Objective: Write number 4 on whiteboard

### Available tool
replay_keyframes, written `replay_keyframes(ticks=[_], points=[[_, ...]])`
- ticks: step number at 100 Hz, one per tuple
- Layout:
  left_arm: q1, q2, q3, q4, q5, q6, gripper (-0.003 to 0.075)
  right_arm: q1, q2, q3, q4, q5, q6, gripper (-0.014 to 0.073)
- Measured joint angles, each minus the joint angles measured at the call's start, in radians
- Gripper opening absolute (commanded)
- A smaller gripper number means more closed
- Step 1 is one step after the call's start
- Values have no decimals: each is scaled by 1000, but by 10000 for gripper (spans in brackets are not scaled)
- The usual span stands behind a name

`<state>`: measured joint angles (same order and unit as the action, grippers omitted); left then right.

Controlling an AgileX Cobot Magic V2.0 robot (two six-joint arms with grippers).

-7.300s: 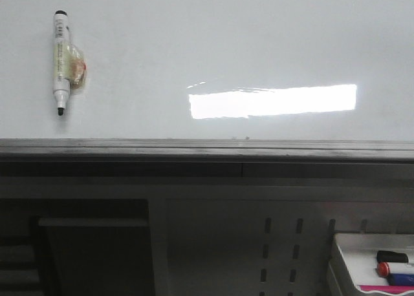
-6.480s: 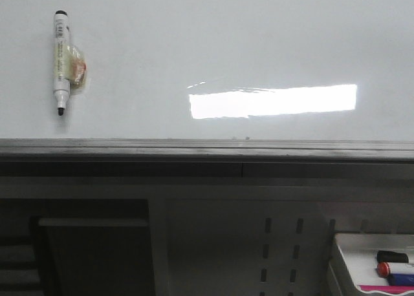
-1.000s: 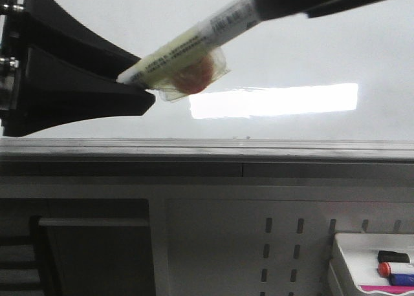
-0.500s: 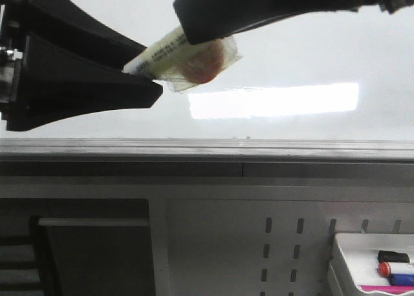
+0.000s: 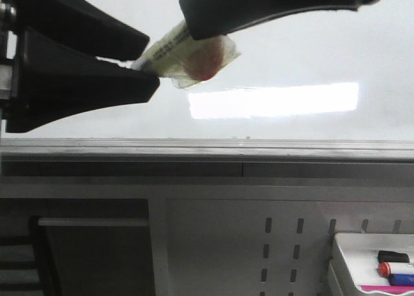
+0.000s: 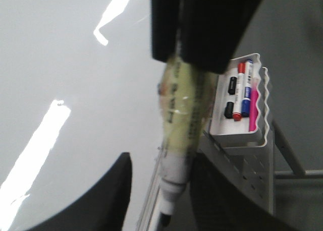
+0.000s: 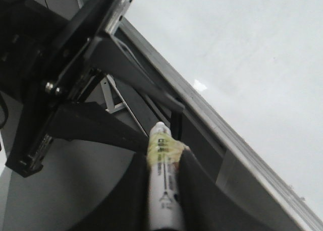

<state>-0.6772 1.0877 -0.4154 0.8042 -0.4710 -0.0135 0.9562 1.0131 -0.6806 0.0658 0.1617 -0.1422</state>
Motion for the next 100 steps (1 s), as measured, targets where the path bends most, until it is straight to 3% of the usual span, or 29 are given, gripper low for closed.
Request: replay_keyframes(ticks=[21, 40, 72, 100], points=[[-2, -132, 0, -292, 248, 0, 406, -82, 39, -83, 8, 102, 0, -67], [5, -260, 0, -379, 388, 0, 406, -170, 156, -249, -16, 136, 0, -67], [109, -299, 0, -459, 407, 0, 406, -267, 410, -516, -57, 172, 0, -67], [119, -299, 2, -472, 404, 0, 405, -278, 492, -543, -43, 217, 0, -67]])
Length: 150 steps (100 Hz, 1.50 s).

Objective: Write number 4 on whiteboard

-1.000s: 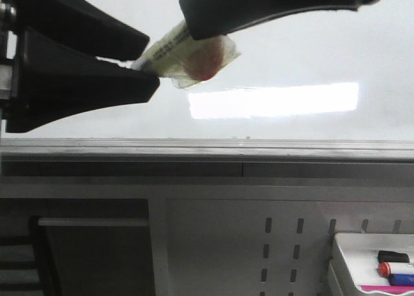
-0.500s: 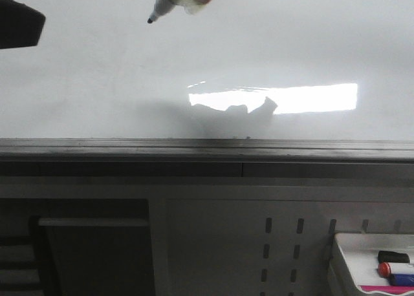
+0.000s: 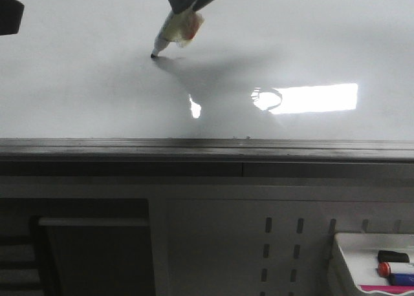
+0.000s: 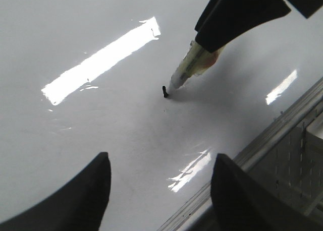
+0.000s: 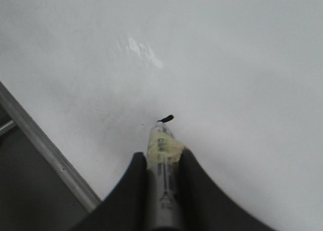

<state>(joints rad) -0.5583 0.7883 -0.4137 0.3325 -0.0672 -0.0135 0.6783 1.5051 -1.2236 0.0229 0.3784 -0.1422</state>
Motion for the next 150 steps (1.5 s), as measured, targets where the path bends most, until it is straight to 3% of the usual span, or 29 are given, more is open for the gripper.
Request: replay_keyframes(ticks=[24, 59, 98, 128, 150], points=[[0, 0, 0, -2, 0, 0, 405, 19, 4, 34, 20, 11, 0, -65], [0, 0, 0, -2, -2, 0, 405, -72, -96, 36, 3, 150, 0, -64], [0, 0, 0, -2, -1, 0, 405, -27, -37, -48, -1, 99, 0, -64], [0, 0, 0, -2, -2, 0, 405, 20, -15, 8, 9, 233, 0, -64], [0, 21, 0, 10, -5, 0, 406, 53, -28, 26, 11, 239, 0, -64]])
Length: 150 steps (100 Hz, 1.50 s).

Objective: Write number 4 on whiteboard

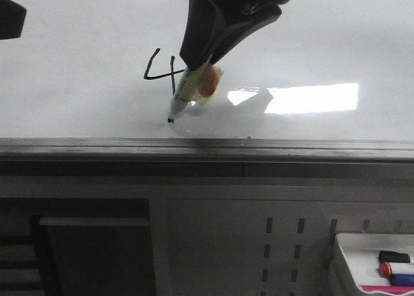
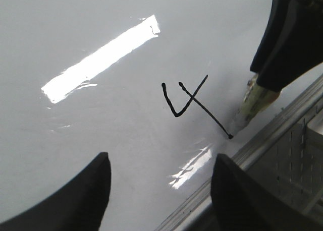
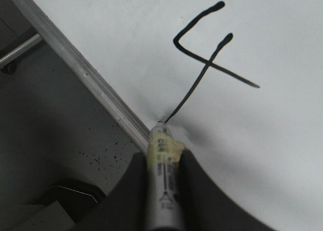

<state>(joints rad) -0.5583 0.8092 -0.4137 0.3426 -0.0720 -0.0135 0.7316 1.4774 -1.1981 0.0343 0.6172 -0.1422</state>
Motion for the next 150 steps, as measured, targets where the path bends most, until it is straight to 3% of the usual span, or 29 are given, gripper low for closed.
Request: replay_keyframes(ticks=[18, 30, 61, 69, 80, 103, 110, 117, 123, 129, 134, 150], points=[[-90, 108, 0, 94, -31, 0, 406, 45, -54, -21, 0, 30, -10, -64], [-135, 201, 0, 140, -131, 0, 406, 86, -63, -39, 0, 79, -15, -64], [-137, 372, 0, 123, -345, 0, 392, 172, -63, -60, 1, 133, -17, -64], [-137, 382, 0, 108, -361, 0, 290, 174, -63, -60, 1, 144, -17, -64], [-137, 386, 0, 104, -368, 0, 1, 174, -63, -60, 2, 151, -17, -64], [-143, 386, 0, 128, -368, 14, -20, 174, -63, -63, 8, 150, -17, -57], [-143, 386, 0, 129, -368, 14, -20, 174, -63, -63, 8, 150, -17, 28], [-143, 386, 0, 127, -368, 14, -20, 174, -63, -63, 9, 143, -17, 212], [-143, 386, 0, 99, -370, 5, -20, 174, -63, -63, 9, 127, -17, 424], [-143, 386, 0, 36, -364, -10, -20, 170, -68, -63, 5, 120, -17, 543], [-143, 386, 0, -58, -353, -15, -20, 167, -74, -63, -5, 115, -17, 582], [-136, 386, 0, -387, -329, -26, -20, 141, -129, -63, -34, 109, -17, 566]])
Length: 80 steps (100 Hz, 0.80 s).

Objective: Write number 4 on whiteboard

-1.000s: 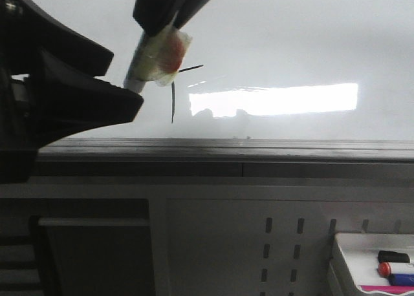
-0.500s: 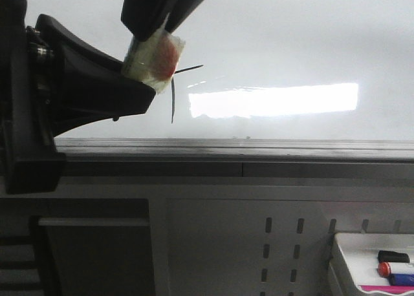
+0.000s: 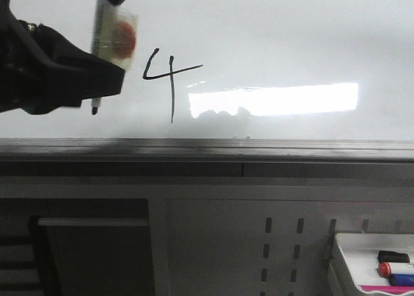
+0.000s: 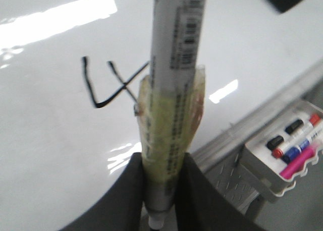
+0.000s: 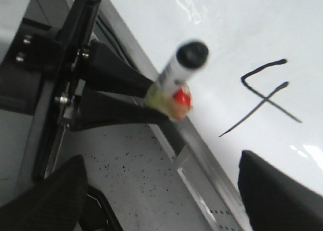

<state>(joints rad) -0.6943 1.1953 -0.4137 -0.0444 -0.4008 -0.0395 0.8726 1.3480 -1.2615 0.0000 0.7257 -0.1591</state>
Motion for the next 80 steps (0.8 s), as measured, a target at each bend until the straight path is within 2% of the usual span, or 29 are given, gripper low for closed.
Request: replay_keyframes(ticks=[10, 24, 47, 63, 80], points=[[33, 0, -28, -177, 78, 0, -20, -18, -37, 0, -9, 4, 0, 536], [102, 2, -90, -256, 241, -1, -20, -22, -66, 0, -11, 11, 0, 519], [212, 6, -168, -286, 392, -1, -20, -22, -70, 0, -11, 15, 0, 519], [223, 59, -228, -279, 490, -1, -20, -22, -70, 0, -11, 15, -2, 519], [223, 129, -270, -275, 511, -1, -20, -22, -70, 0, -11, 21, -2, 519]])
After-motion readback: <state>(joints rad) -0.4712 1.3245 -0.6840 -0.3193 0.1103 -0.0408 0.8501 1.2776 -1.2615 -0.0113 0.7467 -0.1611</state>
